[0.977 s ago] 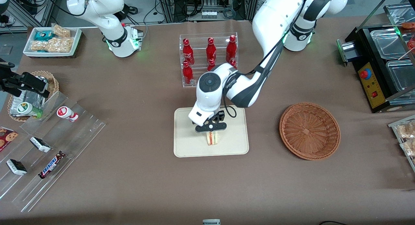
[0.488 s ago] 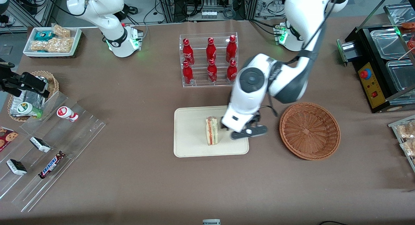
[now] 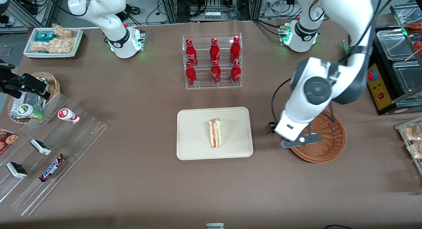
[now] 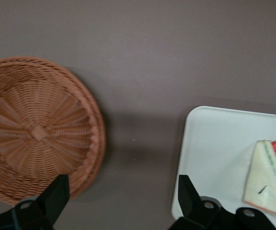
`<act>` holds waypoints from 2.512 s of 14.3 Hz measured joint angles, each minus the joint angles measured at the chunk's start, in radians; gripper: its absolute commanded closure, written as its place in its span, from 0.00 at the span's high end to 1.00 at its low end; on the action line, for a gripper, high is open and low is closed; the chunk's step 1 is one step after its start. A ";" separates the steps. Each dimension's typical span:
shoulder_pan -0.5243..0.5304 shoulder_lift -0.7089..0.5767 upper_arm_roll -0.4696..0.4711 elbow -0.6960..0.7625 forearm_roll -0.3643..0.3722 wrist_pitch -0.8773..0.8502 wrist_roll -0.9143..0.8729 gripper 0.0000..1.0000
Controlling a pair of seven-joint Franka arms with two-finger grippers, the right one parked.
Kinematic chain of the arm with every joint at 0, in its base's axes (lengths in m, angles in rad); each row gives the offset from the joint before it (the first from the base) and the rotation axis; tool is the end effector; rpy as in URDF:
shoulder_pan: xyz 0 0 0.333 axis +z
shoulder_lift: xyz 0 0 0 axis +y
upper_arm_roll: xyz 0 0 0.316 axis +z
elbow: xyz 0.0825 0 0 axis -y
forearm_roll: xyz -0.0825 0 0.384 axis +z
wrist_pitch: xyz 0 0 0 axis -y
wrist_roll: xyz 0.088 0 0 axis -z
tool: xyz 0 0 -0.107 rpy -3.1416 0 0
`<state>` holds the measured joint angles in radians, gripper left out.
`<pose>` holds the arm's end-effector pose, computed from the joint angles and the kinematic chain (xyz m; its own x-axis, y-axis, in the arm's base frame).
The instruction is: Place sandwich from basket to tray
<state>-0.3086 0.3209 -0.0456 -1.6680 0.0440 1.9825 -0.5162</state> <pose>0.6113 -0.2202 0.4190 0.9893 0.1459 0.0074 0.1461 -0.9889 -0.0255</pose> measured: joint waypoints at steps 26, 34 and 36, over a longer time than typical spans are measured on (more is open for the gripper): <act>0.302 -0.326 -0.011 0.036 -0.046 -0.400 0.552 1.00; 0.298 -0.326 -0.041 0.035 -0.048 -0.460 0.553 1.00; 0.298 -0.326 -0.051 0.035 -0.048 -0.460 0.553 1.00</act>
<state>-0.0109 -0.0052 -0.0964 -1.6326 -0.0041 1.5227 0.0366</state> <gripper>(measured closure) 0.000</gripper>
